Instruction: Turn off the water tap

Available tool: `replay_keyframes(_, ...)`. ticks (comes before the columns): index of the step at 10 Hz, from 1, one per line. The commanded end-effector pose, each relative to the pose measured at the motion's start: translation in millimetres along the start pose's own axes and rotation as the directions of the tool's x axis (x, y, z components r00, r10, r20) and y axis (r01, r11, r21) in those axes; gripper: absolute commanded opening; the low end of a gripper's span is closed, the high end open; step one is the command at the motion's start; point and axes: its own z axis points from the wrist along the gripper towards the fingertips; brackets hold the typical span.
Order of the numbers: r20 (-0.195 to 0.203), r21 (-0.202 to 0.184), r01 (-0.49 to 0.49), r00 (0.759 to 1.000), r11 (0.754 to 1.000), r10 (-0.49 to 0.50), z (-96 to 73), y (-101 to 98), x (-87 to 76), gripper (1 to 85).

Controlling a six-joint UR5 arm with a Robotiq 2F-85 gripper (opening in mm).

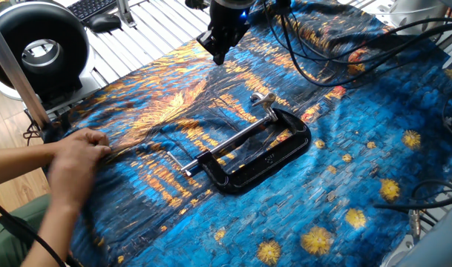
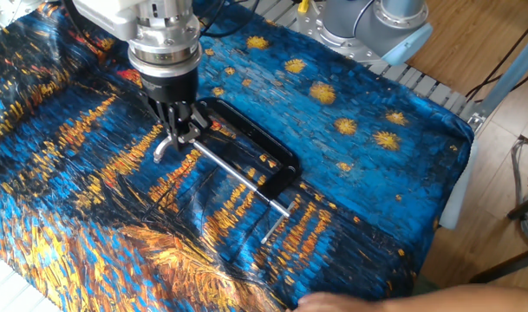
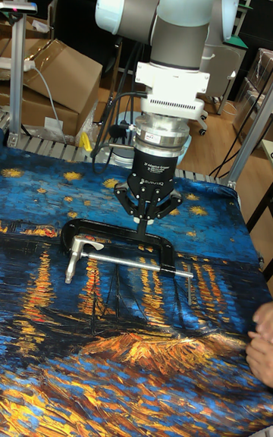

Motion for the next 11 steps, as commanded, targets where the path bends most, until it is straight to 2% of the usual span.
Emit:
replay_keyframes(1, -0.037, -0.013, -0.052, 0.998, 0.999, 0.051, -1.6, 3.2, 9.3, 1.3)
replay_keyframes(4, -0.054, -0.013, -0.033, 0.998, 0.999, 0.033, -1.8, 3.1, 13.7, 1.3)
replay_keyframes(7, -0.028, -0.027, 0.002, 1.0, 1.0, -0.002, -1.5, 6.4, 7.1, 1.3)
replay_keyframes(9, -0.009, -0.001, 0.042, 0.999, 0.999, -0.042, -1.4, -0.6, 2.2, 1.3)
replay_keyframes(10, -0.013, -0.001, 0.061, 0.998, 0.998, -0.061, -1.4, -0.7, 3.1, 1.3)
replay_keyframes(11, -0.052, 0.02, 0.08, 0.996, 0.997, -0.079, -1.8, -6.8, 12.9, 1.3)
